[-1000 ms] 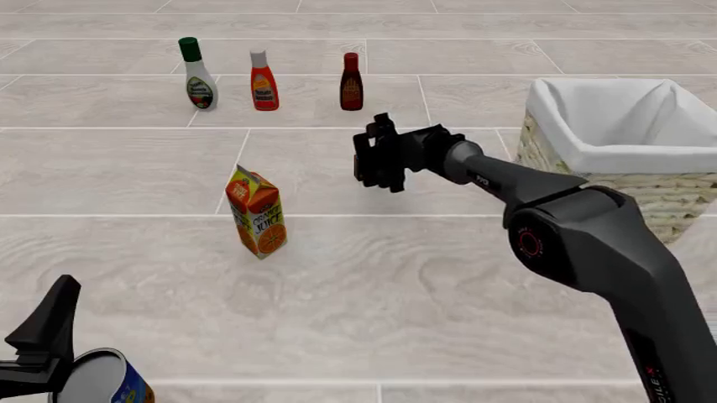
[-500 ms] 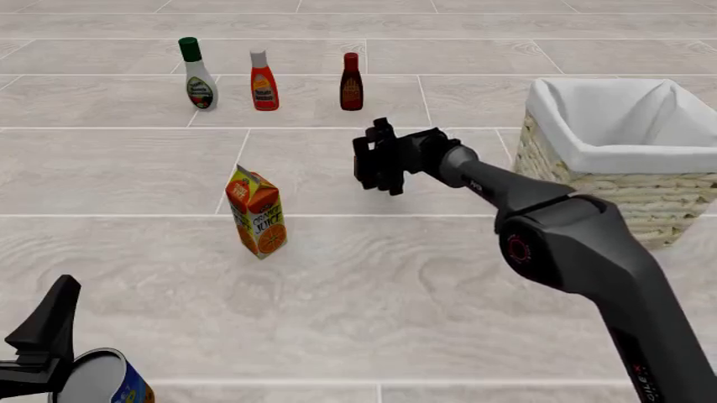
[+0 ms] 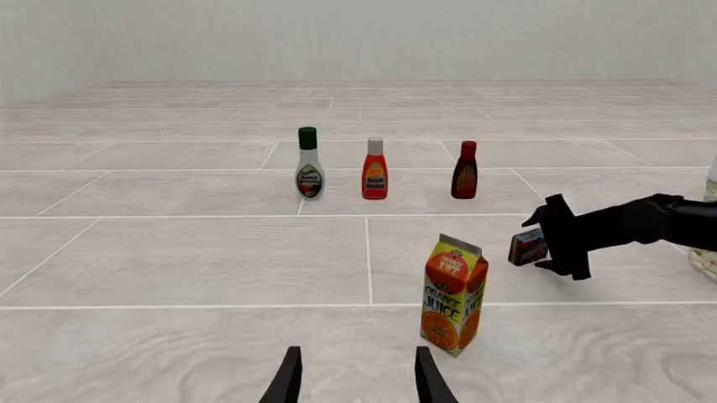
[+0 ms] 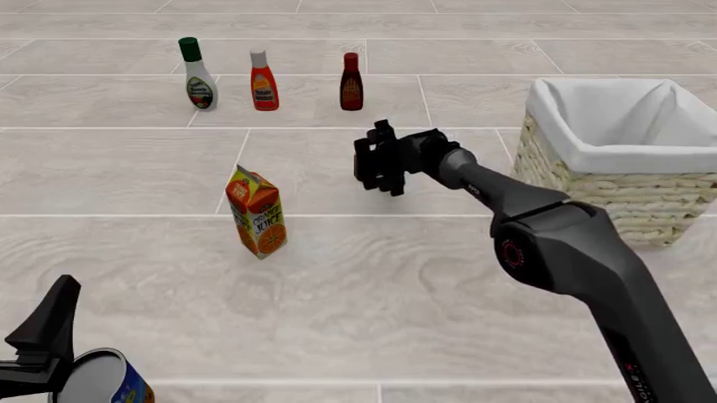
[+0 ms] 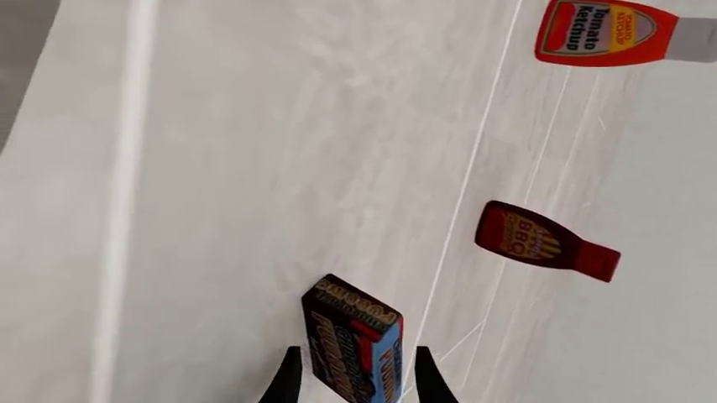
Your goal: Pick the chocolate pudding and place it in the basket.
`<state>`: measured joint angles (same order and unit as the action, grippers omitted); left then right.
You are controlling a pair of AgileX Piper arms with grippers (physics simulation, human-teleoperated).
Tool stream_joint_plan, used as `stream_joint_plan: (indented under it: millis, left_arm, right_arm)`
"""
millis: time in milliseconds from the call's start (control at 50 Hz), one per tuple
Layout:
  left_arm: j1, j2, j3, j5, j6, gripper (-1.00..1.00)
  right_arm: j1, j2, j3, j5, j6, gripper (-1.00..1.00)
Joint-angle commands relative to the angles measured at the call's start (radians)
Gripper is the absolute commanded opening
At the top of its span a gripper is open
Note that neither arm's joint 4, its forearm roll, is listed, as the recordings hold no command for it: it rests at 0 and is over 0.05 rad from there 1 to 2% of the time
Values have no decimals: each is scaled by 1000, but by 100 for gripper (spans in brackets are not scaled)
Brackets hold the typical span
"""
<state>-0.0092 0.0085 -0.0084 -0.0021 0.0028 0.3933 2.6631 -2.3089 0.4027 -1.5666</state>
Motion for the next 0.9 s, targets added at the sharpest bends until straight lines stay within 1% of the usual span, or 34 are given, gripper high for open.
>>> stream_joint_plan:
  millis: [20, 60, 80, 220, 380, 500, 580, 660, 760, 860, 880, 900]
  left_arm:
    - [0, -3, 2, 0, 0, 100]
    - [0, -3, 2, 0, 0, 100]
    - [0, -3, 2, 0, 0, 100]
    - [0, -3, 2, 0, 0, 100]
    - [0, -3, 2, 0, 0, 100]
    - [0, -3, 2, 0, 0, 100]
    - [0, -3, 2, 0, 0, 100]
    - [0, -3, 2, 0, 0, 100]
    - [0, -3, 2, 0, 0, 100]
    - [0, -3, 2, 0, 0, 100]
    - [0, -3, 2, 0, 0, 100]
    - [0, -3, 2, 0, 0, 100]
  right_arm:
    - [-1, 14, -26, 13, -1, 100]
    - [2, 8, -13, 1, -6, 100]
    - [3, 7, -14, 1, -3, -100]
    - [1, -14, 25, -10, -7, -100]
    - [-1, -65, 107, -44, -11, -100]
    - [-2, -129, 200, -85, -19, -100]
    - [-6, -160, 242, -105, -26, -100]
    - [-9, -224, 323, -133, -33, -100]
    - [-10, -277, 385, -155, -39, -100]
    - [-10, -347, 477, -192, -48, -100]
    - [-10, -347, 477, -192, -48, -100]
    - [-9, -375, 508, -201, -49, -100]
